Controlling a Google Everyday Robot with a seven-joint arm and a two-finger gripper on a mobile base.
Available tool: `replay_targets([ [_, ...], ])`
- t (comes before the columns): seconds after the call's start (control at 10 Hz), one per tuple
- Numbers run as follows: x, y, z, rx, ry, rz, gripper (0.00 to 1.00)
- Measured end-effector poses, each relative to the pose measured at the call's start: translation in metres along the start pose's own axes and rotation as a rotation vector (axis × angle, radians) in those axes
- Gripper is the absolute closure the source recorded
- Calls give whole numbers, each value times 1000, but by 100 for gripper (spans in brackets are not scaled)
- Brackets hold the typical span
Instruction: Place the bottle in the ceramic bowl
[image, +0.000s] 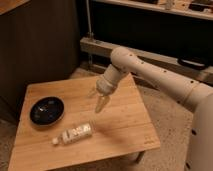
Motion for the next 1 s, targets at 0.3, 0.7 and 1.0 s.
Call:
replay_targets([
  [0.3,2,20,24,76,-4,-69,35],
  [0.7,21,14,62,93,10,-116,35],
  [1.0,44,7,86,92,7,-101,35],
])
